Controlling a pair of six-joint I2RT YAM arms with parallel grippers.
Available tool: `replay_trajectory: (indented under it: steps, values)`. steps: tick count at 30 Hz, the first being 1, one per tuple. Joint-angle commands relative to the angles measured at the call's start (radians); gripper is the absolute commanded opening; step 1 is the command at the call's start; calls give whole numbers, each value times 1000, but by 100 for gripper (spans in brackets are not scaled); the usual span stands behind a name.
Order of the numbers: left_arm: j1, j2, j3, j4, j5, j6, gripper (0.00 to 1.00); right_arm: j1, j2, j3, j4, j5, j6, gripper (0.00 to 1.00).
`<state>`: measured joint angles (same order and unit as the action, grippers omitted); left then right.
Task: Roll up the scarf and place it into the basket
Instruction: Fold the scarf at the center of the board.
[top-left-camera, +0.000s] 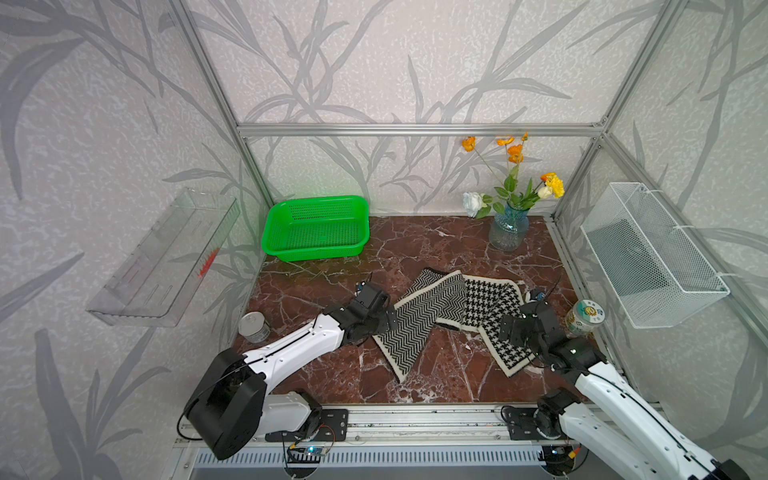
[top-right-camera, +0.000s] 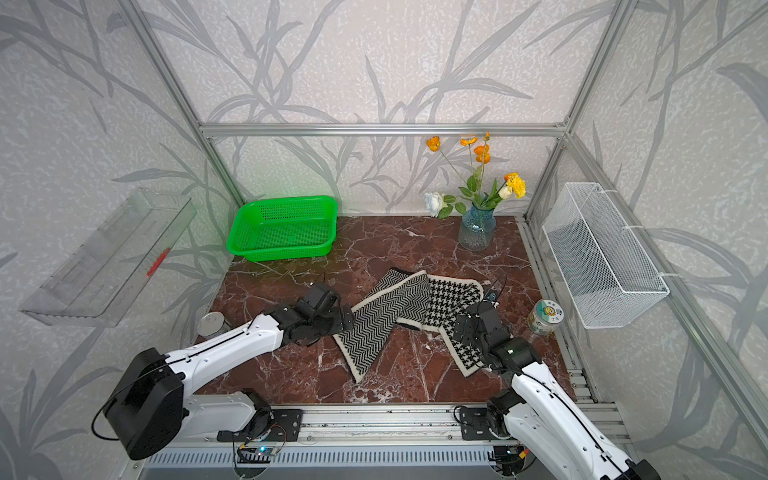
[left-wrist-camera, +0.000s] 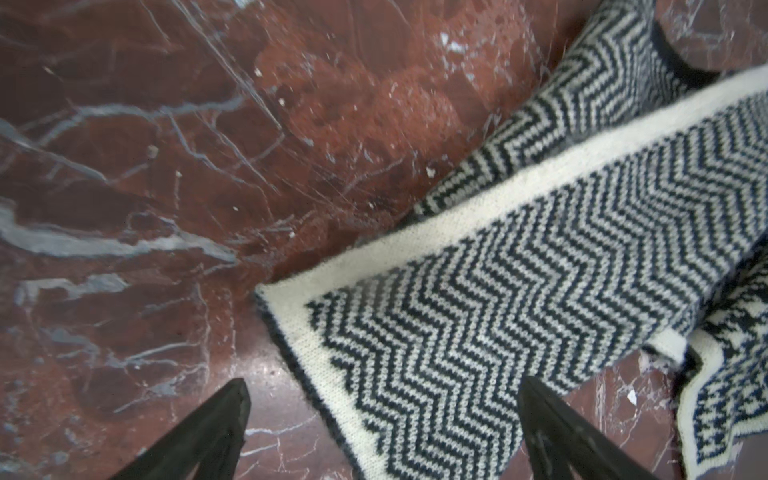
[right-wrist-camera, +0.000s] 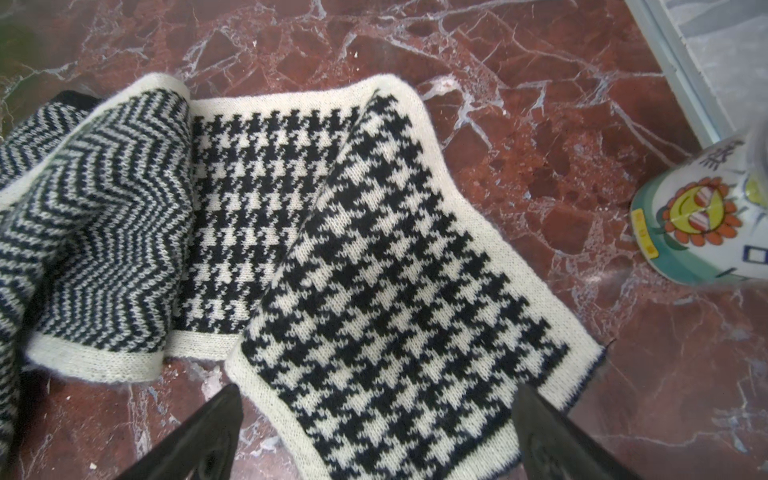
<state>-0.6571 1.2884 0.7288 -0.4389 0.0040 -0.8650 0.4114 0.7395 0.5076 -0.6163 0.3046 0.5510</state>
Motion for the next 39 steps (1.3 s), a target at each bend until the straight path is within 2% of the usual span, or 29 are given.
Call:
replay_trajectory:
  steps: [1,7,10,13,17,20,24,29,33,35,39]
  values:
    - [-29,-10,-35,-13,7,-23,100,0,-9,20,-108,-17,60,99]
    - [-59,-42,-108,-1,-21,-35,97,-1,-30,8,-147,-18,77,99]
    - [-61,5,-120,34,-32,-25,96,0,-33,7,-145,-22,81,99]
    - [-60,97,-98,75,-14,-16,91,0,-21,-2,-132,-28,81,99]
    - [-60,261,-40,126,35,24,64,-1,17,2,-128,-34,117,99]
    - [-60,377,16,129,95,67,33,0,49,6,-115,-46,129,99]
    - [-54,442,69,120,114,96,1,1,100,15,-108,-45,123,99]
    - [-2,362,123,30,64,141,0,1,158,32,-113,-36,122,99]
    - [110,243,147,-39,46,173,0,1,170,37,-110,-28,119,99]
    - [168,192,137,-38,57,162,0,0,171,37,-102,-21,113,99]
    - [199,153,135,-18,58,145,0,0,214,49,-77,-34,106,99]
